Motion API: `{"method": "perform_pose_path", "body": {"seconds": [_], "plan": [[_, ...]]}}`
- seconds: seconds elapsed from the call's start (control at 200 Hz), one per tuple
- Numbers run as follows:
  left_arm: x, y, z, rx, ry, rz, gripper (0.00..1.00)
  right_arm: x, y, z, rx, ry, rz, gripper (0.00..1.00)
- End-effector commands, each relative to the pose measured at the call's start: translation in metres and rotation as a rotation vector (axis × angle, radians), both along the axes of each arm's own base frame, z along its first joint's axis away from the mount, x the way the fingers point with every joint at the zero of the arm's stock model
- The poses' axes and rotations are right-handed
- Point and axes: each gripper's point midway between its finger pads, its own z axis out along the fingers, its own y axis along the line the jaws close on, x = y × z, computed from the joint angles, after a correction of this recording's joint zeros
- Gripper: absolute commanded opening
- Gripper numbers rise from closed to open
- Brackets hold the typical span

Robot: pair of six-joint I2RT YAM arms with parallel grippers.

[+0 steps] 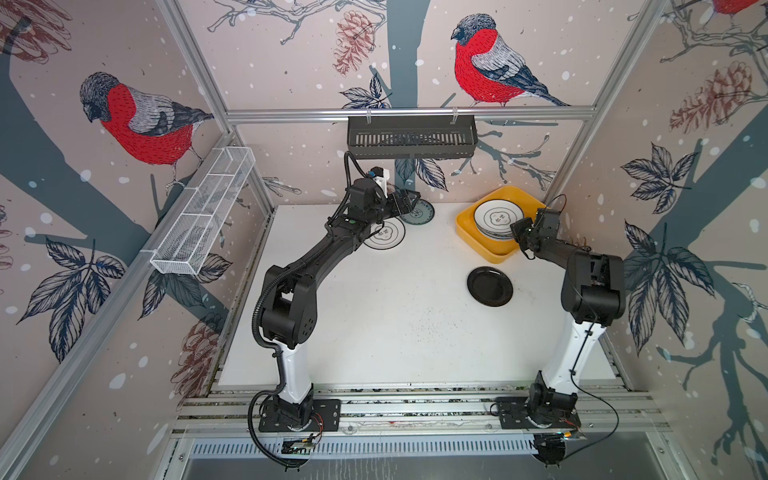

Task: Place the plates into the plastic bin on the countertop
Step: 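Lower the plate into the bin with the right gripper while left releases, then set the plate onto the stack in the bin and open the right gripper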

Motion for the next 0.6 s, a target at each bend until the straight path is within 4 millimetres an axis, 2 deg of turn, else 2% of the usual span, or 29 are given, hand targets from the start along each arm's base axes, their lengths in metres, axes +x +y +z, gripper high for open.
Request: {"method": "perform_pose_path", "body": {"seconds": [0.0, 0.22, 0.345, 0.495, 0.595], "plan": [[0.004, 0.003, 0.003, 0.003, -0.017, -0.006, 0.96, 0.007, -0.006, 0.002, 0.001, -0.013, -0.035, 0.02], [0.006, 0.009, -0.001, -0.003, -0.008, -0.001, 0.96, 0.01, -0.007, -0.009, -0.007, 0.017, -0.04, 0.06], [0.008, 0.012, -0.004, -0.009, 0.0, 0.004, 0.96, 0.008, -0.008, -0.012, -0.016, 0.035, -0.046, 0.24], [0.007, 0.015, -0.006, -0.021, 0.009, 0.012, 0.96, 0.006, -0.008, -0.017, -0.041, 0.086, -0.036, 0.3], [0.005, 0.016, -0.006, -0.027, 0.007, 0.008, 0.96, 0.005, -0.004, -0.017, -0.053, 0.104, -0.019, 0.46]]}}
